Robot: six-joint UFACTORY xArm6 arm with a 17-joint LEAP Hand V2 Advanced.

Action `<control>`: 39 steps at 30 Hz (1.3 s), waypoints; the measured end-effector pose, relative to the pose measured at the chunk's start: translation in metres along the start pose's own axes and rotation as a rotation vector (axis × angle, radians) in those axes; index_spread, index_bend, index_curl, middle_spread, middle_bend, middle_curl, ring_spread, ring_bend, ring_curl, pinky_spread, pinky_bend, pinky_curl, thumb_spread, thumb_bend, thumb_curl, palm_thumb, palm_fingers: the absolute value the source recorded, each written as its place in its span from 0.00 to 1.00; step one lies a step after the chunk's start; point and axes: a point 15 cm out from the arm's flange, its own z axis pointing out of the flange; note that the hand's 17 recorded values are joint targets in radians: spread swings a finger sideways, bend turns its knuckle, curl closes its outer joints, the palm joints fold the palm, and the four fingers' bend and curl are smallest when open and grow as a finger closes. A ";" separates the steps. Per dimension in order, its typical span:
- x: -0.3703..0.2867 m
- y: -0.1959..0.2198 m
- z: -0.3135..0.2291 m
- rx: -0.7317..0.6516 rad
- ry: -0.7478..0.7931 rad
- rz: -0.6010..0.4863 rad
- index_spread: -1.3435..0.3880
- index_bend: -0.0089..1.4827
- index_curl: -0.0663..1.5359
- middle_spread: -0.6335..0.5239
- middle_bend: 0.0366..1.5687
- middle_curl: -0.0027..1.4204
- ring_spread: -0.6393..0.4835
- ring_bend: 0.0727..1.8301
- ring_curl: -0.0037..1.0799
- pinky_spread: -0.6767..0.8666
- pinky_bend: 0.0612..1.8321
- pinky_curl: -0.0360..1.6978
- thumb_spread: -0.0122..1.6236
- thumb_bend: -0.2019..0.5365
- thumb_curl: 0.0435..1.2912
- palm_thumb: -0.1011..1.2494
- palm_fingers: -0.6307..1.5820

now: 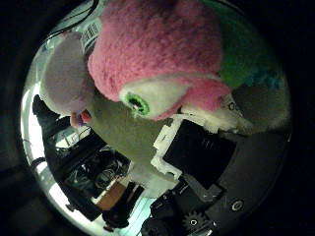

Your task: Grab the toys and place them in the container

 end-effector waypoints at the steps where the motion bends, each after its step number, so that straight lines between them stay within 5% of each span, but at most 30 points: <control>1: 0.001 0.001 0.000 0.001 0.001 -0.001 0.49 0.48 0.52 0.25 0.59 0.60 0.29 0.65 0.63 0.25 0.77 0.27 0.60 0.24 0.24 0.59 0.77; 11: 0.017 0.010 0.000 0.048 0.022 0.006 0.56 0.67 0.67 0.30 0.72 0.72 0.32 0.70 0.76 0.31 0.83 0.37 0.59 0.25 0.28 0.67 0.77; 39: 0.093 0.026 -0.092 0.106 0.124 0.073 0.63 0.73 0.65 0.41 0.80 0.65 0.32 0.68 0.87 0.32 0.79 0.48 0.61 0.25 0.42 0.84 0.78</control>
